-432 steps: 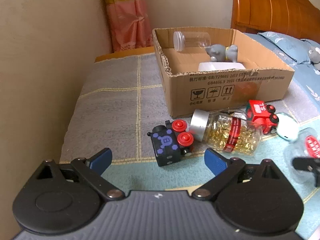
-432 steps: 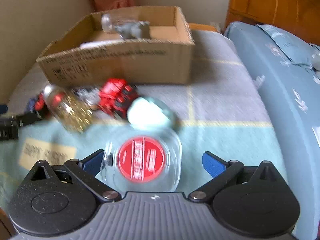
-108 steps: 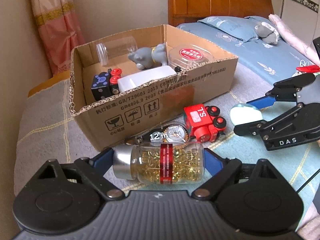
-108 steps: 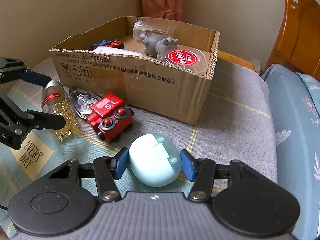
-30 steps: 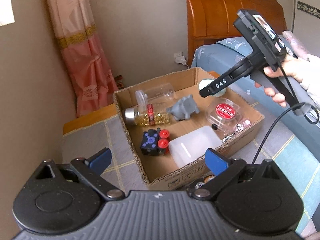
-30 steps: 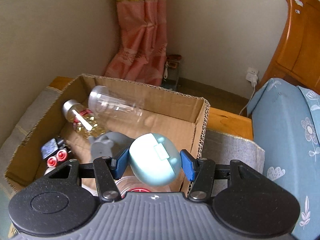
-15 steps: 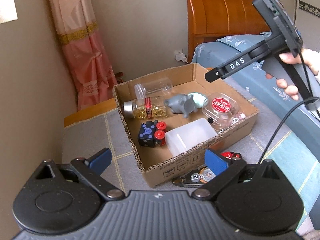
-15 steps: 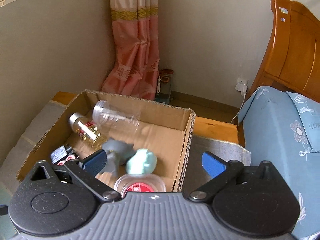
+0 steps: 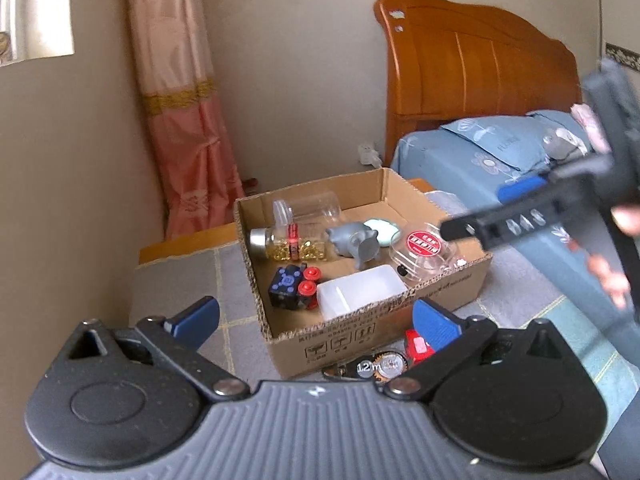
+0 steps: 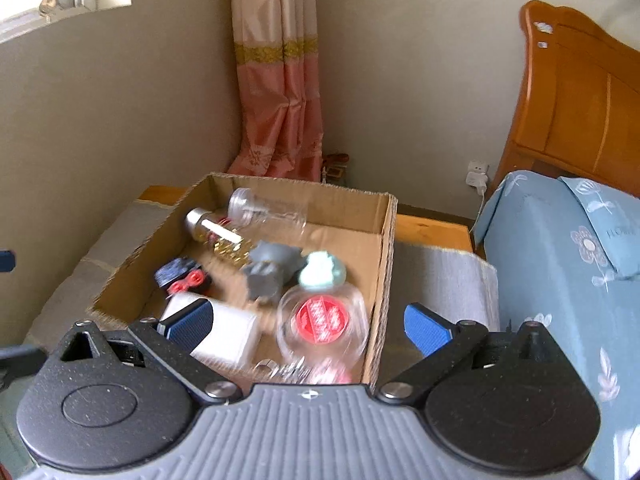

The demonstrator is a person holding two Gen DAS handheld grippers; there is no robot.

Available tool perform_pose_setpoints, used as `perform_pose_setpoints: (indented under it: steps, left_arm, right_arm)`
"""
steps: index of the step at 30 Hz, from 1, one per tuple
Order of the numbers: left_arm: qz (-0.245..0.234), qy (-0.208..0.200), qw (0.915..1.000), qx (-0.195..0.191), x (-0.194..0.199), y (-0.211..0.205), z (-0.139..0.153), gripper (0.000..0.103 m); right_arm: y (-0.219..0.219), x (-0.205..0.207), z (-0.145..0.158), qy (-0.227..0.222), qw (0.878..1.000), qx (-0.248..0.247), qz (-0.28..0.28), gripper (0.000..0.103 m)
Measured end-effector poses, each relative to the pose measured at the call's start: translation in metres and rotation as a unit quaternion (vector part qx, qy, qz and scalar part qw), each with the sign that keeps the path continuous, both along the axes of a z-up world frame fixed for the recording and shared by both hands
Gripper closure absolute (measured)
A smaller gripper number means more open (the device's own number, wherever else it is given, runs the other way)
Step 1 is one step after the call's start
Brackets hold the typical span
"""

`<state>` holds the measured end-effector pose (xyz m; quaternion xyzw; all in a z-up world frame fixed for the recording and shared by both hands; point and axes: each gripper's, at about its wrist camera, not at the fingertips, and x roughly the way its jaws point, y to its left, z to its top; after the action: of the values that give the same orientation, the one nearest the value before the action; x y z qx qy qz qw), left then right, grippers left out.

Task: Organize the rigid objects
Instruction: 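Move both tools back toward the correction tape and red toy train, then grasp the clear correction tape roller with left tool while right tool approaches red train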

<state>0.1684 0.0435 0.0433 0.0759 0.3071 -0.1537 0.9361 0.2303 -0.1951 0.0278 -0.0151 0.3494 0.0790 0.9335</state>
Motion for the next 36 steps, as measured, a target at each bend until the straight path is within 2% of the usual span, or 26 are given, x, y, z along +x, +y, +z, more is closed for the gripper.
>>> perform_pose_setpoints:
  steps: [6,11,17,26,36]
  left_arm:
    - [0.029,0.005,0.9996,0.007,-0.012,-0.001,-0.025,0.001]
    - [0.045,0.020,0.9988,0.002,-0.014,0.006,-0.042,0.001]
    - [0.066,0.034,0.9971,-0.014,-0.011,0.017,-0.054,0.001]
    - [0.069,0.042,0.9965,-0.018,-0.002,0.021,-0.064,0.001]
    - [0.049,0.063,0.9967,-0.016,0.009,0.008,-0.077,0.001]
  right_arm:
    - [0.021,-0.037,-0.037,0.001,1.000,0.008,-0.017,0.000]
    - [0.035,-0.029,-0.078,0.040,0.999,0.011,-0.033,0.000]
    - [0.051,-0.014,-0.108,0.056,0.997,-0.002,-0.054,0.000]
    - [0.031,-0.019,-0.116,0.064,0.995,-0.007,-0.074,0.000]
    - [-0.011,-0.028,-0.125,0.070,0.991,-0.015,-0.112,0.000]
